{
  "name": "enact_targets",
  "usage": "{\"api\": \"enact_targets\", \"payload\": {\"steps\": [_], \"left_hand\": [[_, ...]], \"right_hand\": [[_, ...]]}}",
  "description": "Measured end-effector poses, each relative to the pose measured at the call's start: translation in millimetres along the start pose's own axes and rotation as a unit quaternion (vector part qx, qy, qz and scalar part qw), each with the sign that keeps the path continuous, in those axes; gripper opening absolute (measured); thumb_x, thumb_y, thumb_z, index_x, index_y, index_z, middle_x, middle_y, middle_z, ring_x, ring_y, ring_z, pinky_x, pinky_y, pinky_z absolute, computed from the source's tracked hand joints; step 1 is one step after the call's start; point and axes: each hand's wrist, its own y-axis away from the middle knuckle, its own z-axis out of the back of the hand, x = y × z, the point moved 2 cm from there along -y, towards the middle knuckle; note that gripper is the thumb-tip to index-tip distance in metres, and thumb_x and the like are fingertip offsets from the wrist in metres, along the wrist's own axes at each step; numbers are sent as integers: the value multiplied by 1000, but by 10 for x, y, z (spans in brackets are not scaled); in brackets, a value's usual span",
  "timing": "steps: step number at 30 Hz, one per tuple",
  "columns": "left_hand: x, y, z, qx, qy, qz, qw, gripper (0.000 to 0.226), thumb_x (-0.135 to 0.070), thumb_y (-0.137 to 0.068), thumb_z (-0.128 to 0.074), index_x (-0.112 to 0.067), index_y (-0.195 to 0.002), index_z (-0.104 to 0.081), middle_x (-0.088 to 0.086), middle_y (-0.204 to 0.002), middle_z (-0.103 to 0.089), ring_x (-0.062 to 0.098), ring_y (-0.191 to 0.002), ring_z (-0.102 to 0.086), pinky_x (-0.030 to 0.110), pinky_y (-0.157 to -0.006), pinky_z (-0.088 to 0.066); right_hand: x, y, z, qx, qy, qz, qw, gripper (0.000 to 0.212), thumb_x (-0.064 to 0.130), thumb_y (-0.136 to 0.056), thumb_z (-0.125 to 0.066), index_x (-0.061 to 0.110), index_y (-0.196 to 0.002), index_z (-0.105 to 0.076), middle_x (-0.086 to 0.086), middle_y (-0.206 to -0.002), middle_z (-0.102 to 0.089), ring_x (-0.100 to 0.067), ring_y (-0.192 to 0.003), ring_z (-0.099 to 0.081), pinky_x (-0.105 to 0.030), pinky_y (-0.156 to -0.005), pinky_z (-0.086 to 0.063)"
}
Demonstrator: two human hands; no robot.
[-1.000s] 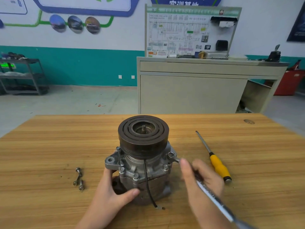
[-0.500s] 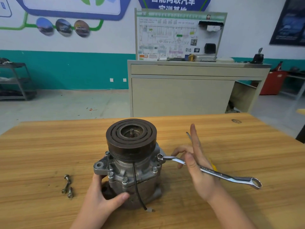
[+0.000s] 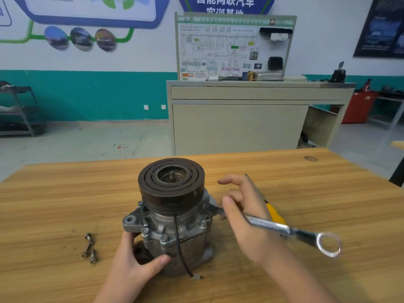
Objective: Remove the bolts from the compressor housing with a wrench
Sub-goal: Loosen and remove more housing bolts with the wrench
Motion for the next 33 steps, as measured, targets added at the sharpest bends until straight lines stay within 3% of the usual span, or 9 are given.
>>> {"api": "enact_targets", "payload": {"steps": [3,6,11,16,19,25,27,29,33], "left_hand": [[2,8,6,4,-3,8,1000,88,-44,-40,-83,-42,-114,-36,-25,-107,-51,-12,-92,-47,6,-73,-37],[-22,2,4,8,2,1,1000,82,-38,-41,-82,-43,-110,-39,-19,-107,-56,-14,-89,-55,1,-72,-40],[-74,1,16,6,6,6,1000,88,-60,-32,-75,-45,-110,-37,-20,-106,-56,-22,-90,-53,0,-71,-39],[-70,20,6,6,6,9,1000,79,-51,-45,-86,-48,-107,-36,-25,-105,-52,-21,-87,-49,2,-70,-37],[-68,26,11,8,-5,6,1000,81,-47,-41,-82,-47,-108,-36,-25,-106,-51,-18,-90,-49,2,-72,-37],[-80,27,7,5,-5,-9,1000,80,-46,-45,-86,-45,-108,-38,-25,-104,-53,-32,-87,-47,-4,-70,-36],[-69,27,6,0,-4,-13,1000,72,-36,-53,-89,-42,-106,-40,-26,-98,-56,-32,-83,-48,-6,-67,-36],[-67,28,3,3,-5,-16,1000,71,-27,-53,-87,-42,-105,-41,-31,-90,-62,-32,-82,-49,-7,-66,-36],[-72,52,0,12,-2,-15,1000,68,-20,-55,-80,-39,-108,-43,-31,-92,-66,-28,-88,-52,-6,-68,-37]], "right_hand": [[-7,-85,61,-54,-118,-55,990,36,10,-96,-49,46,-91,-48,1,-64,-63,-10,-57,-57,-25,-52,-48],[-112,-71,145,-157,-231,-130,951,47,-8,-92,-45,39,-96,-52,-4,-57,-63,-11,-48,-55,-19,-41,-42],[-262,66,-14,-230,-405,-256,847,41,-10,-91,-33,20,-111,-52,-5,-46,-48,-11,-38,-45,-17,-31,-26],[-180,122,-152,-250,-426,-288,820,36,-10,-90,-33,17,-106,-50,-9,-46,-50,-11,-37,-43,-18,-31,-27],[-86,117,-217,-272,-348,-283,851,37,-10,-89,-35,19,-108,-49,-4,-44,-53,-11,-35,-45,-18,-31,-30],[81,206,-437,-278,-157,-212,924,60,-2,-89,-44,58,-88,-46,1,-62,-63,-6,-49,-58,-16,-43,-43],[128,204,-525,-276,14,-152,949,42,11,-88,-42,52,-89,-49,6,-62,-56,-6,-63,-54,-31,-55,-44],[182,205,-598,-241,217,-98,941,24,22,-81,-38,37,-79,-56,14,-65,-53,-8,-74,-50,-38,-70,-35],[254,223,-632,-219,315,-94,918,23,26,-77,-35,27,-65,-55,11,-63,-50,-19,-72,-49,-37,-71,-25]]}}
